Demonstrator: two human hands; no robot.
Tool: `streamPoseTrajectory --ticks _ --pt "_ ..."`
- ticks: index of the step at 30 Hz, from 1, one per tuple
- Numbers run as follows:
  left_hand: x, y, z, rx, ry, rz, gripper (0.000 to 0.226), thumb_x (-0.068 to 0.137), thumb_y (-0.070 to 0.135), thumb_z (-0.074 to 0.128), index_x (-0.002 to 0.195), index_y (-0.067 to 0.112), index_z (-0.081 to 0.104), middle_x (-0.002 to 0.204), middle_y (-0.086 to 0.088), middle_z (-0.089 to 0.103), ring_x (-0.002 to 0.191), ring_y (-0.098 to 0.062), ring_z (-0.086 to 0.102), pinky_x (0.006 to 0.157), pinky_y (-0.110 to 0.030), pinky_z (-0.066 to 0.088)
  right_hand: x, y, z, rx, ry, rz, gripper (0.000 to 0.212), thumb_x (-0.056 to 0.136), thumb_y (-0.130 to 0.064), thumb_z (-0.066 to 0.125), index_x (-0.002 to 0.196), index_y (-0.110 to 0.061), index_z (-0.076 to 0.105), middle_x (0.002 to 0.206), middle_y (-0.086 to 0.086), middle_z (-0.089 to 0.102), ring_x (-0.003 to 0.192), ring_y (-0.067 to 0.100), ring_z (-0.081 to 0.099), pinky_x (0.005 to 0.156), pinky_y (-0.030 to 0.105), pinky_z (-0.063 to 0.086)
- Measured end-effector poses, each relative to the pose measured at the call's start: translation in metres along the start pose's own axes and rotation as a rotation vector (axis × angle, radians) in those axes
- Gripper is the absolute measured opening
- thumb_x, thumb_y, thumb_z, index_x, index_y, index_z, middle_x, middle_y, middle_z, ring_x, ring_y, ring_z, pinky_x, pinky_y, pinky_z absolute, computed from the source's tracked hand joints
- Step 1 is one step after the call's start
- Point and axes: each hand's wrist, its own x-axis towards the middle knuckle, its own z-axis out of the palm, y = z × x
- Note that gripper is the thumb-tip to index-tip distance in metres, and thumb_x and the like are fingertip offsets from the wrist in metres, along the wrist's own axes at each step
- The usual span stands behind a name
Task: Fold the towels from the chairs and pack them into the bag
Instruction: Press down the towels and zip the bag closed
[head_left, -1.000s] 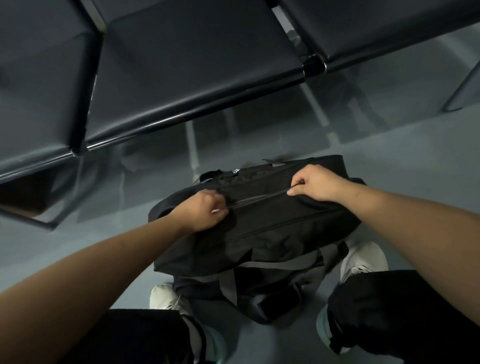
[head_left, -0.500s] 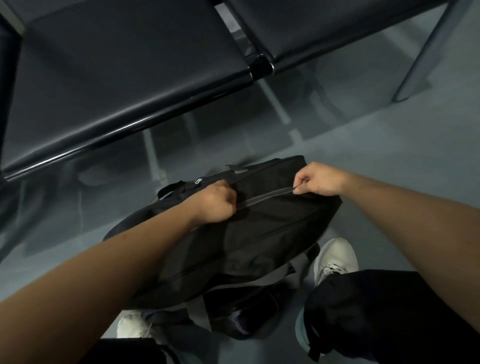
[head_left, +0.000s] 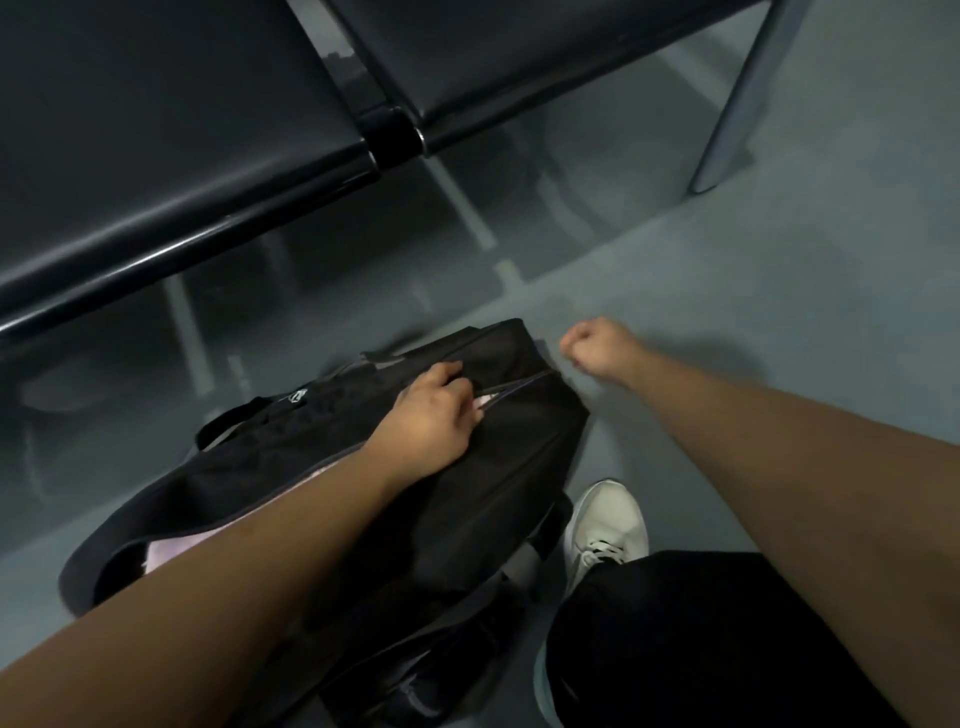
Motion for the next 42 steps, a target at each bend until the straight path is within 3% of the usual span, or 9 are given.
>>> streamPoseTrajectory --ticks 4,10,12,18,22,28,34,38,42 --pt "0.004 0.001 0.000 -0.010 -0.045 -0.004 0.020 0.103 0.026 0.053 0.107 0.008 0.061 0.159 -0.015 0.039 0.152 -0.025 0.028 0.121 -0.047 0.028 0.001 0.020 0.001 0.007 -0.275 0.140 0.028 0.098 0.001 0.052 0.106 -0.022 0.067 0.074 -0.005 0.060 0.059 0.006 0.053 0.057 0.023 0.040" --pt "0.005 0.002 -0.006 -0.035 -0.090 -0.028 0.008 0.104 0.020 0.052 0.102 0.014 0.056 0.163 -0.012 0.032 0.154 -0.021 0.021 0.123 -0.046 0.023 0.005 0.031 0.010 0.105 -0.283 0.149 0.025 0.098 0.011 0.051 0.102 -0.010 0.064 0.077 0.007 0.065 0.062 0.013 0.060 0.051 0.020 0.050" --pt "0.005 0.005 -0.006 -0.037 -0.095 -0.031 0.007 0.104 0.021 0.052 0.097 0.020 0.051 0.163 -0.012 0.032 0.154 -0.021 0.021 0.123 -0.046 0.023 0.006 0.035 0.012 0.064 -0.241 0.165 0.023 0.098 0.008 0.055 0.081 -0.006 0.063 0.061 0.005 0.063 0.053 0.014 0.059 0.043 0.017 0.046" --pt "0.002 0.017 -0.013 -0.038 -0.077 -0.037 0.018 0.101 0.024 0.053 0.083 0.024 0.052 0.159 -0.013 0.040 0.152 -0.021 0.027 0.122 -0.043 0.025 0.000 0.026 -0.009 -0.164 -0.200 0.002 0.010 0.093 -0.003 0.068 0.090 -0.012 0.069 0.056 -0.007 0.060 0.056 0.004 0.056 0.051 0.014 0.041" --pt "-0.003 0.036 -0.025 0.047 -0.095 0.020 0.029 0.098 0.025 0.053 0.072 0.028 0.044 0.155 -0.009 0.045 0.147 -0.021 0.035 0.118 -0.045 0.031 -0.008 0.002 -0.042 -0.284 -0.285 -0.078 0.022 0.091 -0.004 0.070 0.075 -0.018 0.069 0.066 0.003 0.062 0.067 0.019 0.057 0.061 0.022 0.045" --pt "-0.016 0.071 -0.032 0.201 -0.104 0.007 0.018 0.095 0.039 0.056 0.094 0.021 0.054 0.136 -0.002 0.050 0.130 -0.027 0.043 0.108 -0.043 0.036 -0.036 -0.030 -0.071 -0.400 -0.314 -0.181 0.021 0.094 -0.007 0.068 0.078 -0.020 0.069 0.060 -0.006 0.061 0.057 0.005 0.052 0.045 0.006 0.035" --pt "0.010 0.122 -0.007 0.101 0.130 -0.042 0.057 0.091 0.058 0.062 0.131 0.017 0.060 0.132 -0.009 0.049 0.127 -0.030 0.041 0.106 -0.043 0.038 -0.041 -0.031 -0.069 -0.360 -0.290 -0.189 0.016 0.093 -0.009 0.069 0.080 -0.017 0.073 0.053 -0.011 0.063 0.053 0.002 0.054 0.054 0.018 0.040" --pt "0.035 0.127 0.002 0.118 0.119 -0.140 0.037 0.092 0.042 0.063 0.123 0.026 0.071 0.127 -0.012 0.051 0.125 -0.033 0.046 0.104 -0.039 0.043 -0.036 -0.027 -0.071 -0.298 -0.322 -0.207 0.018 0.089 -0.014 0.076 0.073 -0.019 0.071 0.069 -0.001 0.065 0.058 0.004 0.058 0.058 0.020 0.044" --pt "0.046 0.126 -0.003 0.007 0.119 -0.186 0.025 0.089 0.038 0.064 0.108 0.026 0.078 0.113 -0.008 0.071 0.109 -0.028 0.064 0.086 -0.034 0.053 -0.027 -0.024 -0.072 -0.217 -0.389 -0.177 0.021 0.089 -0.016 0.077 0.070 -0.018 0.068 0.057 -0.007 0.066 0.052 0.001 0.060 0.059 0.022 0.045"
